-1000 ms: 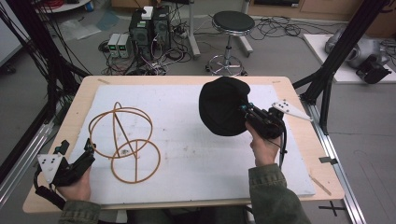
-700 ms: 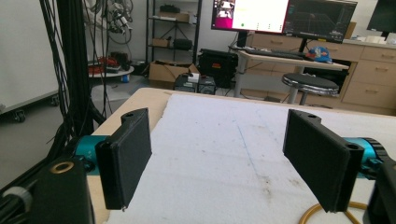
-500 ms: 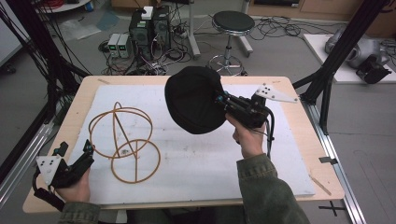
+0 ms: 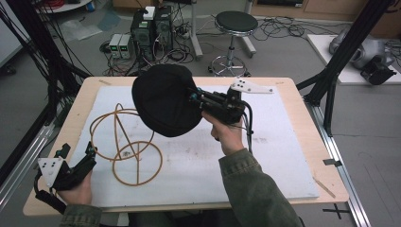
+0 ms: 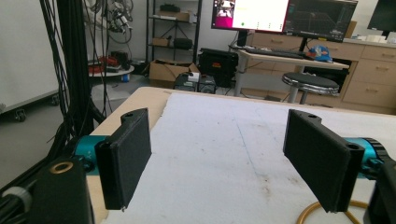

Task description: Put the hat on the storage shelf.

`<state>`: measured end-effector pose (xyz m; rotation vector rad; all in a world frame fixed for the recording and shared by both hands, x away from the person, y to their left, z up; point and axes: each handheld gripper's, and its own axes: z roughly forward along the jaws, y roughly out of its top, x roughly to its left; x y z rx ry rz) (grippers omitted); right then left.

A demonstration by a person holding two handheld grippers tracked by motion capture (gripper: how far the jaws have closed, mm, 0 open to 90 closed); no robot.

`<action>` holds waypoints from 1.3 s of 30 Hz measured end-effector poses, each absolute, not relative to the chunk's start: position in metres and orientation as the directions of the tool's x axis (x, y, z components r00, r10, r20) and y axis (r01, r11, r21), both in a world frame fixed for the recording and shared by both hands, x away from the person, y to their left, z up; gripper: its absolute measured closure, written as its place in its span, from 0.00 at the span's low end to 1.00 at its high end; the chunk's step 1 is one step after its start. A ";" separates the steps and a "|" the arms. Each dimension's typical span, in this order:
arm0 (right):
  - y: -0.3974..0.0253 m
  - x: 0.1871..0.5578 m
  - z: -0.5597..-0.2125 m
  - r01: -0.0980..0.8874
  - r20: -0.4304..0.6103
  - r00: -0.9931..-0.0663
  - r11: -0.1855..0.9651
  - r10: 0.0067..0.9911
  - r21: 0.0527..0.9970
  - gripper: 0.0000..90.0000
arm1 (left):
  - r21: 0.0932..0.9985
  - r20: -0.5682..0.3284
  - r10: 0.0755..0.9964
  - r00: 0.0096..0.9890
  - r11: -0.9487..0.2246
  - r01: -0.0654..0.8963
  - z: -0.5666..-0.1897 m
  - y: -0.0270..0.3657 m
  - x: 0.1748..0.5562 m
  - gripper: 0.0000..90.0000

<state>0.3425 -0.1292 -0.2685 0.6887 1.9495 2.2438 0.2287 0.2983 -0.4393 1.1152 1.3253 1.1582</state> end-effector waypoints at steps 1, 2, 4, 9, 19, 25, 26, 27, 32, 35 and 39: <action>-0.118 0.342 -0.268 0.221 0.265 -0.905 -0.165 0.332 0.961 0.97 | 0.993 -0.111 0.992 -0.064 0.112 0.023 -0.439 0.298 0.229 0.26; -0.118 0.342 -0.268 0.221 0.265 -0.905 -0.165 0.332 0.961 0.97 | 0.993 -0.111 0.992 -0.064 0.113 0.023 -0.439 0.299 0.229 0.26; -0.104 0.341 -0.267 0.223 0.261 -0.917 -0.155 0.300 0.962 0.97 | 0.993 -0.118 0.991 -0.067 0.120 0.021 -0.439 0.299 0.229 0.26; -0.083 0.343 -0.267 0.248 0.281 -0.929 -0.160 0.242 0.956 0.97 | 0.991 -0.131 0.989 -0.072 0.133 0.024 -0.440 0.301 0.229 0.26; -0.037 0.343 -0.258 0.258 0.281 -0.950 -0.161 0.140 0.953 0.97 | 0.991 -0.134 0.989 -0.068 0.136 0.022 -0.441 0.303 0.229 0.26; -0.020 0.339 -0.253 0.242 0.253 -0.960 -0.100 0.119 0.965 0.97 | 0.990 -0.140 0.988 -0.067 0.142 0.023 -0.441 0.304 0.230 0.26; -0.018 0.339 -0.253 0.238 0.246 -0.962 -0.079 0.121 0.968 0.97 | 0.990 -0.140 0.988 -0.067 0.142 0.023 -0.441 0.304 0.230 0.26; -0.016 0.338 -0.253 0.232 0.238 -0.963 -0.061 0.127 0.971 0.97 | 0.990 -0.139 0.988 -0.067 0.141 0.023 -0.441 0.304 0.230 0.26; -0.008 0.338 -0.257 0.225 0.220 -0.962 0.013 0.163 0.974 0.96 | 0.989 -0.143 0.988 -0.062 0.146 0.030 -0.441 0.305 0.230 0.26; -0.005 0.337 -0.258 0.222 0.214 -0.962 0.030 0.168 0.975 0.96 | 0.988 -0.149 0.987 -0.067 0.151 0.031 -0.441 0.306 0.230 0.26; -0.002 0.336 -0.260 0.222 0.211 -0.964 0.051 0.163 0.974 0.95 | 0.988 -0.152 0.986 -0.066 0.154 0.031 -0.441 0.307 0.230 0.26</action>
